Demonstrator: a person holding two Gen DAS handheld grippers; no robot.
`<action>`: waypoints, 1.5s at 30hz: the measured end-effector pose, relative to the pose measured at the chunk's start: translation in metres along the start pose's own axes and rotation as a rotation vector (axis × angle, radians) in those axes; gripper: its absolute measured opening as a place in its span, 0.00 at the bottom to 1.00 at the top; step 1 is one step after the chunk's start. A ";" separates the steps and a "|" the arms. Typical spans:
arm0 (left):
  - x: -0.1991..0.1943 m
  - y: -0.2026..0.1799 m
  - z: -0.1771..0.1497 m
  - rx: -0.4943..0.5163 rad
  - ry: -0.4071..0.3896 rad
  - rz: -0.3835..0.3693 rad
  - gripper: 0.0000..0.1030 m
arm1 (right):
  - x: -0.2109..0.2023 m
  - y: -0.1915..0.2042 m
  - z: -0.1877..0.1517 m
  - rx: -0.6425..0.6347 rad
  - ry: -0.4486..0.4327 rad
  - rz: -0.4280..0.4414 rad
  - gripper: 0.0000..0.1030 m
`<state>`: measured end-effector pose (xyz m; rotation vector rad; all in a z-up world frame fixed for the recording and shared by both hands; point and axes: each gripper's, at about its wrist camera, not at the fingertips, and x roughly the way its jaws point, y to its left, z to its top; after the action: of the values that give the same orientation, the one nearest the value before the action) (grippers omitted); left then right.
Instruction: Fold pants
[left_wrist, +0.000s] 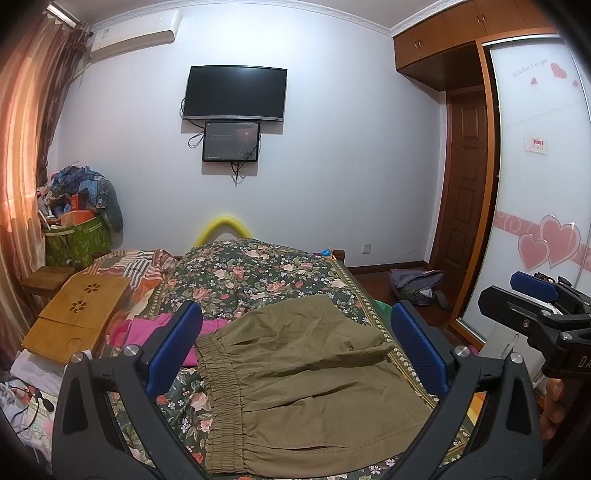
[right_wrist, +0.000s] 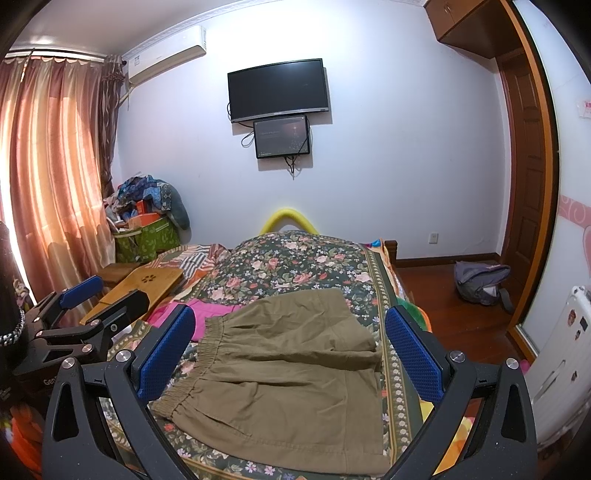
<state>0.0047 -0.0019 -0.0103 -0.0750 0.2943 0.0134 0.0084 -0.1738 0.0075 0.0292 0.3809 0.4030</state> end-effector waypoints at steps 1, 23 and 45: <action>0.000 0.000 -0.001 0.001 0.001 -0.001 1.00 | 0.001 -0.001 0.000 0.000 0.000 -0.002 0.99; 0.048 0.013 -0.011 0.036 0.062 0.068 1.00 | 0.050 -0.026 -0.021 -0.016 0.105 -0.070 0.99; 0.269 0.157 -0.043 -0.032 0.408 0.179 1.00 | 0.204 -0.092 0.015 -0.178 0.201 -0.127 0.99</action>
<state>0.2463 0.1516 -0.1409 -0.0825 0.7081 0.1825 0.2225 -0.1787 -0.0603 -0.2090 0.5405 0.3134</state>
